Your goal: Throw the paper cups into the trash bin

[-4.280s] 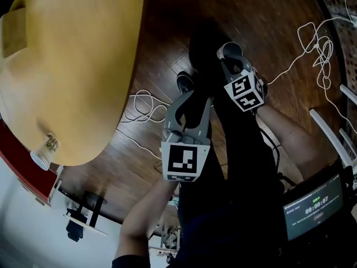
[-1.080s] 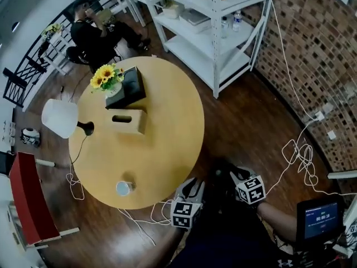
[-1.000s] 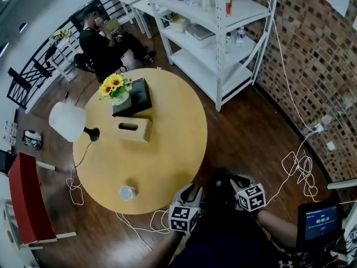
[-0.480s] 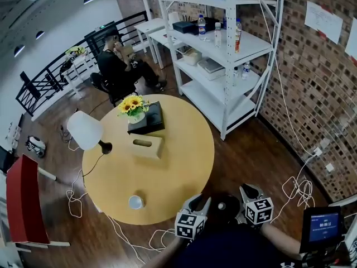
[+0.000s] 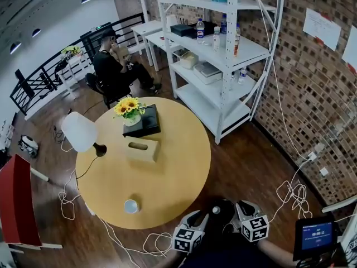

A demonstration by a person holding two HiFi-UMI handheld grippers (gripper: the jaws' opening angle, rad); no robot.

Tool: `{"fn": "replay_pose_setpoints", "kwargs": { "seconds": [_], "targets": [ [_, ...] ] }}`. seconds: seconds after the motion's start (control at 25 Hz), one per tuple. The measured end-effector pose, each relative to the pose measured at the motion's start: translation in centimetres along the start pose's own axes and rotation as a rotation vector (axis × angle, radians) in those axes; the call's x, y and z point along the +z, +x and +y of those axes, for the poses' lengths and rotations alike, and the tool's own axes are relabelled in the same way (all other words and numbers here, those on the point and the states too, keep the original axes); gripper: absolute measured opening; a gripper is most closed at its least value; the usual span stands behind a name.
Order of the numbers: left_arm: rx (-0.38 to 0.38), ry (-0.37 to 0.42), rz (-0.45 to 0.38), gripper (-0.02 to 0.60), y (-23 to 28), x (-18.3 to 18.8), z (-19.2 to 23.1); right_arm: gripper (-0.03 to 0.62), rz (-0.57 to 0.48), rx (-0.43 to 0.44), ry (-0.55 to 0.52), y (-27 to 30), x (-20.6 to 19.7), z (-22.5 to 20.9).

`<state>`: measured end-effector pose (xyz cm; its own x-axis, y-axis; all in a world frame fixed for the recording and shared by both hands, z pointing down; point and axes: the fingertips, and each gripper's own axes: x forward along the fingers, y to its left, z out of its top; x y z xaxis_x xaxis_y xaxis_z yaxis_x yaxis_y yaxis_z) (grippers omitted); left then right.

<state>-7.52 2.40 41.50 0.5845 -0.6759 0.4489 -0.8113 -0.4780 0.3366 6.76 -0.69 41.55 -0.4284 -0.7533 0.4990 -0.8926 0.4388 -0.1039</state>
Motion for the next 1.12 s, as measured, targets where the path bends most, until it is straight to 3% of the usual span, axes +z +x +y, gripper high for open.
{"fn": "replay_pose_setpoints", "kwargs": {
  "seconds": [0.28, 0.52, 0.64, 0.88, 1.12],
  "targets": [
    [0.050, 0.034, -0.038, 0.098, -1.2, 0.6, -2.6, 0.046, -0.084, 0.060, -0.021, -2.2, 1.6, 0.4],
    [0.072, 0.067, -0.062, 0.094, -1.6, 0.1, -10.0, 0.026, -0.160, 0.149, -0.106, -8.6, -0.7, 0.8],
    [0.070, 0.078, -0.073, 0.092, -1.2, -2.0, -15.7, 0.011, -0.186, 0.204, -0.140, -13.5, -3.5, 0.0],
    [0.059, 0.013, -0.012, 0.092, -1.9, -9.5, -26.2, 0.011, -0.163, 0.234, -0.025, -21.3, -10.1, -4.1],
    [0.124, -0.034, -0.011, 0.080, -5.2, -11.4, -29.0, 0.011, -0.192, 0.258, -0.038, -25.5, -11.0, -3.7]
  ]
}}
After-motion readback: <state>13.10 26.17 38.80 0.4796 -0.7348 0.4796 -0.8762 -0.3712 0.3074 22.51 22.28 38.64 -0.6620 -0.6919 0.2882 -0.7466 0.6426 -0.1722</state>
